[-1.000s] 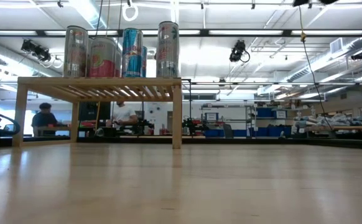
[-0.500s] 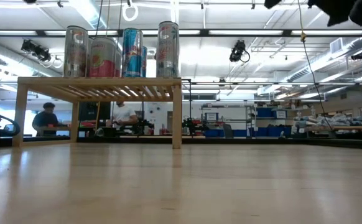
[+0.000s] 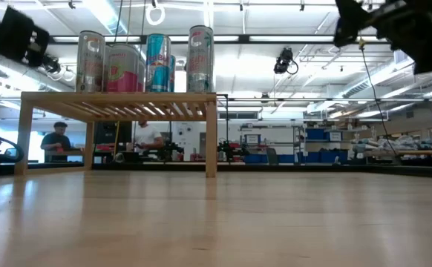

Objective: Place canned beverage on shelf
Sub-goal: Return to Home Position

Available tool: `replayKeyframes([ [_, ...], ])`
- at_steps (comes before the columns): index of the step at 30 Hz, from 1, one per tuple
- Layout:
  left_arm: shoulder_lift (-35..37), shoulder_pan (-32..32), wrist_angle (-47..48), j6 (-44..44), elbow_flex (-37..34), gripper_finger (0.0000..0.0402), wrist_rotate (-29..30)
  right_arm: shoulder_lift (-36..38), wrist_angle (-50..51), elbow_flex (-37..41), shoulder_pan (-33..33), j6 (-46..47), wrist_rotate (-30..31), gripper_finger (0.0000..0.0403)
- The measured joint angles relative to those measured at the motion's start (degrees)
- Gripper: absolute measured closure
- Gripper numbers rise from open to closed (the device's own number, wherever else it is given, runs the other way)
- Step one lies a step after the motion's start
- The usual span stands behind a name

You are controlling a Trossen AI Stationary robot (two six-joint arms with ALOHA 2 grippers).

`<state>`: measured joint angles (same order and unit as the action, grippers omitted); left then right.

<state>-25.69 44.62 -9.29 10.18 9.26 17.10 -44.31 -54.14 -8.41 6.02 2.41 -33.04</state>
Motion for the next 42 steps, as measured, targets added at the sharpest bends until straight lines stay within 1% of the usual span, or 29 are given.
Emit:
replayKeyframes([
  [3,0.22,-0.02,-0.6,-0.98,-2.46,0.0086,0.08,0.0,-5.19,4.22,-0.66,-1.1,0.02,0.0082],
  [6,0.24,-0.02,-0.91,-1.09,-3.7,0.0086,0.11,-0.02,-7.88,7.86,-0.83,-1.16,0.19,0.0082],
  [9,0.24,-0.04,-1.19,-1.95,-4.92,0.0086,0.6,-0.34,-5.64,7.94,-1.0,-1.13,0.27,0.0082],
  [14,0.24,-0.04,-1.13,-1.97,-6.55,0.0086,3.34,-1.76,-5.79,7.94,-0.99,-1.13,0.55,0.0082],
  [19,0.32,-0.03,-3.17,-2.07,-8.71,0.0086,3.46,-2.91,-5.78,7.94,-1.01,-1.13,0.52,0.0082],
  [28,0.33,-0.02,-2.74,-1.73,-8.74,0.0086,3.43,-3.43,-5.67,7.94,-1.01,-0.57,0.44,0.0082],
  [35,0.33,-0.04,-2.75,6.78,-8.79,0.0086,3.43,-3.43,-5.77,7.94,-1.01,6.22,0.44,0.0082],
  [42,0.33,-0.04,-2.77,7.22,-8.79,0.0086,3.41,-3.34,-5.84,7.91,-1.03,6.61,0.48,0.0082],
])
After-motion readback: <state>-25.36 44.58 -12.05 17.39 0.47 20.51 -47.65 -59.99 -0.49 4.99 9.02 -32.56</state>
